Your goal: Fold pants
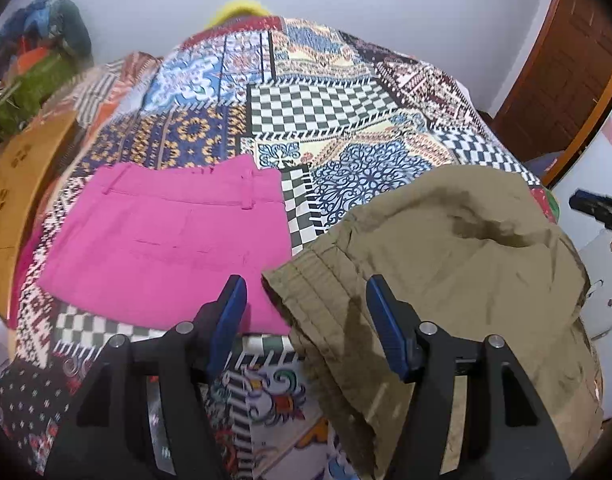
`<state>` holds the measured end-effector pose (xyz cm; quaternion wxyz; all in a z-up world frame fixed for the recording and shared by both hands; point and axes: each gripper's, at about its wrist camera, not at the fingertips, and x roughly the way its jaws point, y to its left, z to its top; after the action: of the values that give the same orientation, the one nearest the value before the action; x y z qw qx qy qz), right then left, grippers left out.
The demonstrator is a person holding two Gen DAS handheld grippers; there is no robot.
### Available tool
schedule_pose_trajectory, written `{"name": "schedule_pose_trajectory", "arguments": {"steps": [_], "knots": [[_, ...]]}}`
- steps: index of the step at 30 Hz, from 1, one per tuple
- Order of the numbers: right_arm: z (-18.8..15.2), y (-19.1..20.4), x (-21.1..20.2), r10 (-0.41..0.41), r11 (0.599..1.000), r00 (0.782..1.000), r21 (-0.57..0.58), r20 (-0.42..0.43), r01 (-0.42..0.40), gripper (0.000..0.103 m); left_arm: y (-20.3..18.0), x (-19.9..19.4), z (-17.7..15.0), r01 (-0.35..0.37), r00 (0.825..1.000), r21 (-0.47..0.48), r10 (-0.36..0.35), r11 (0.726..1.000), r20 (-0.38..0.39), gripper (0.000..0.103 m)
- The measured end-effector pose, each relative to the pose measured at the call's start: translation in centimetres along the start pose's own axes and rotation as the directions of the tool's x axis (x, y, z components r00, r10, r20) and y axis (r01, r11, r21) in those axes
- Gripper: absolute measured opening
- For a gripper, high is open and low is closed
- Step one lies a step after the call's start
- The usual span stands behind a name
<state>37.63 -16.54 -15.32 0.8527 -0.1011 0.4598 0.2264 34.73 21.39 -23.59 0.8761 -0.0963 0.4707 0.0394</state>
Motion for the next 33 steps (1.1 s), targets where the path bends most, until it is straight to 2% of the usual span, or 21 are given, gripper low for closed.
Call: {"name": "schedule_pose_trajectory", "arguments": {"steps": [5,8,12,14,16,18,19,20,21,22,23,25,30,33], "knots": [[2.1,0.3,3.1,-0.008,0.999,0.998,-0.053,-0.063,0.005,0.065,0.1,2.8,0.1,0.013,0.999,0.019,-0.012,1.000,-0.042,0.062],[2.8,0.0,5.2,0.032,0.999,0.993,-0.027,-0.114,-0.035,0.065,0.1,3.5,0.1,0.040,0.998,0.017,-0.039,0.999,-0.049,0.062],[3.0,-0.2,8.4,0.102,0.995,0.974,0.010,-0.202,-0.103,0.065,-0.1,3.9,0.4,0.054,0.998,0.023,-0.053,0.998,-0.046,0.062],[2.7,0.5,9.5,0.091,0.996,0.970,-0.004,-0.225,-0.094,0.065,-0.2,4.1,0.5,0.056,0.997,0.029,-0.054,0.998,-0.047,0.062],[2.5,1.2,9.5,0.068,0.996,0.976,-0.038,-0.206,-0.078,0.063,-0.3,4.2,0.5,0.053,0.997,0.041,-0.051,0.998,-0.050,0.062],[2.3,1.6,9.1,0.092,0.992,0.979,-0.063,-0.182,-0.105,0.039,-0.5,4.1,0.5,0.049,0.998,0.046,-0.047,0.998,-0.045,0.059],[2.3,1.8,8.9,0.101,0.991,0.978,-0.065,-0.182,-0.114,0.038,-0.5,4.1,0.5,0.044,0.998,0.045,-0.042,0.998,-0.044,0.057],[2.2,2.2,8.7,0.075,0.993,0.982,-0.074,-0.172,-0.089,0.032,-0.6,4.0,0.5,0.039,0.998,0.046,-0.037,0.998,-0.041,0.056],[2.2,2.5,8.5,0.056,0.994,0.985,-0.088,-0.164,-0.071,0.025,-0.7,3.8,0.5,0.018,0.999,0.050,-0.017,0.999,-0.027,0.050],[2.2,2.9,8.2,0.039,0.993,0.987,-0.103,-0.154,-0.055,0.024,-0.8,3.7,0.5,-0.002,1.000,0.053,0.003,0.999,-0.019,0.041],[2.2,3.1,8.0,0.026,0.993,0.989,-0.111,-0.144,-0.043,0.017,-0.8,3.6,0.4,-0.019,1.000,0.056,0.020,0.998,-0.014,0.040],[2.3,3.6,7.3,0.011,0.993,0.994,-0.119,-0.113,-0.024,0.014,-0.8,3.4,0.4,-0.035,0.999,0.057,0.035,0.998,-0.004,0.031],[3.9,3.4,6.6,-0.034,0.992,0.999,-0.122,-0.037,0.029,0.011,-0.7,2.9,0.3,-0.062,0.998,0.077,0.062,0.995,0.014,0.021],[5.5,3.1,5.6,-0.048,0.992,0.998,-0.116,0.026,0.051,0.011,-0.2,2.4,0.6,-0.069,0.997,0.066,0.067,0.995,0.025,0.019]]}}
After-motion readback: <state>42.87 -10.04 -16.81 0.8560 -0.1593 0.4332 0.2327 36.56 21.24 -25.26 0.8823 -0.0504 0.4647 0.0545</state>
